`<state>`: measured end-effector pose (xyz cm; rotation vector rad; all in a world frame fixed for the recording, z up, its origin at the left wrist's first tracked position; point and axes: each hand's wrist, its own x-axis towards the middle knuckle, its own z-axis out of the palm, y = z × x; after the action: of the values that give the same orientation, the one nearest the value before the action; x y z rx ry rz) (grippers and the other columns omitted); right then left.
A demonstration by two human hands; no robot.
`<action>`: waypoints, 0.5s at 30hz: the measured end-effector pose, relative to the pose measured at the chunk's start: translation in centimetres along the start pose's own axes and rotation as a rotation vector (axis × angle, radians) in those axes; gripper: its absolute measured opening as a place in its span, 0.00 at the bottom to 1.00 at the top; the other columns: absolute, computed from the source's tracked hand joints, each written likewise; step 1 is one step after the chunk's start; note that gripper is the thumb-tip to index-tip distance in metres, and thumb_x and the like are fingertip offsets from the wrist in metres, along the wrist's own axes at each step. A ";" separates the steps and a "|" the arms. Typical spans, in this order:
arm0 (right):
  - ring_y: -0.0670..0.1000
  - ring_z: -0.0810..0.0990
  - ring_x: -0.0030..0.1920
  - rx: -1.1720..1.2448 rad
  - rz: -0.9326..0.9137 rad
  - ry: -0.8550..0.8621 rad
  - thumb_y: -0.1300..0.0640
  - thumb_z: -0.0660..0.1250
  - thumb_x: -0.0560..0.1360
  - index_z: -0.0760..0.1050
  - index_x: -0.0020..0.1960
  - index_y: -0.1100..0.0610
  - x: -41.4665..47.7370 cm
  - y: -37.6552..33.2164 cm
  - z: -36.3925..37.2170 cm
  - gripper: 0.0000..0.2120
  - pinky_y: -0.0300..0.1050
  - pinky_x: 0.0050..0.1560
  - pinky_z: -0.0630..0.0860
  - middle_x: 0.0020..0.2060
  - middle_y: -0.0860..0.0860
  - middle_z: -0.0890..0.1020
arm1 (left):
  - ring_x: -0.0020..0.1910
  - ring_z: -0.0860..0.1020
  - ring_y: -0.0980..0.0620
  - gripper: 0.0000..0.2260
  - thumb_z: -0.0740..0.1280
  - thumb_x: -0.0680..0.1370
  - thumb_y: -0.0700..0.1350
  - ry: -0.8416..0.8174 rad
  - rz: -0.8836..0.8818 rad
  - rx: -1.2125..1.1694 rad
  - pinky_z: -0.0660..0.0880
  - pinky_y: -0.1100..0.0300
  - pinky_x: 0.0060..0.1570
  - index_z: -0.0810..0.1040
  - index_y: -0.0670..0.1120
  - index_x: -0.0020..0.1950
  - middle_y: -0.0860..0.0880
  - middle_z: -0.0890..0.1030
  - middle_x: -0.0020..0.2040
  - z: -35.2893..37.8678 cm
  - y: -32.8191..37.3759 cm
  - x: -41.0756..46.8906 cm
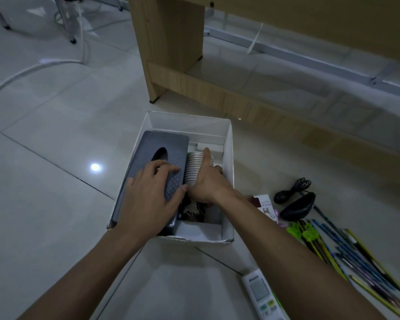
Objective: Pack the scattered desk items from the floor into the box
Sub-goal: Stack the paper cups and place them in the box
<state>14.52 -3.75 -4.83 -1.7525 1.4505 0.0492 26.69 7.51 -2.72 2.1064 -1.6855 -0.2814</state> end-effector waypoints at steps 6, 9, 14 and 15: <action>0.64 0.69 0.70 -0.018 -0.001 0.002 0.49 0.77 0.69 0.25 0.77 0.46 0.1 -0.1 0.1 0.63 0.55 0.66 0.74 0.76 0.63 0.59 | 0.65 0.73 0.50 0.20 0.66 0.77 0.58 0.005 0.005 0.006 0.62 0.56 0.56 0.74 0.53 0.67 0.50 0.73 0.67 0.3 -0.3 0.0; 0.64 0.69 0.70 -0.021 -0.016 0.016 0.52 0.78 0.70 0.23 0.76 0.47 -0.2 0.1 0.7 0.65 0.59 0.68 0.71 0.76 0.65 0.58 | 0.64 0.73 0.49 0.19 0.66 0.78 0.57 0.004 0.003 -0.007 0.65 0.53 0.58 0.74 0.53 0.67 0.50 0.73 0.67 0.1 -0.2 0.1; 0.63 0.70 0.70 -0.027 -0.018 -0.024 0.53 0.78 0.69 0.19 0.73 0.46 -0.2 0.1 0.6 0.67 0.58 0.68 0.72 0.78 0.64 0.54 | 0.64 0.73 0.49 0.19 0.67 0.78 0.56 0.011 0.013 -0.013 0.67 0.50 0.57 0.75 0.52 0.67 0.50 0.73 0.66 0.1 -0.1 0.1; 0.63 0.69 0.71 -0.030 -0.018 -0.022 0.52 0.79 0.69 0.19 0.73 0.46 -0.2 0.0 0.5 0.67 0.58 0.68 0.72 0.78 0.64 0.55 | 0.64 0.73 0.49 0.19 0.67 0.77 0.56 0.010 0.010 -0.012 0.67 0.50 0.57 0.75 0.53 0.67 0.50 0.73 0.66 0.1 -0.1 0.1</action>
<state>14.65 -3.24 -5.06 -1.7833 1.4249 0.0810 26.78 7.42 -2.86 2.0869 -1.6839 -0.2773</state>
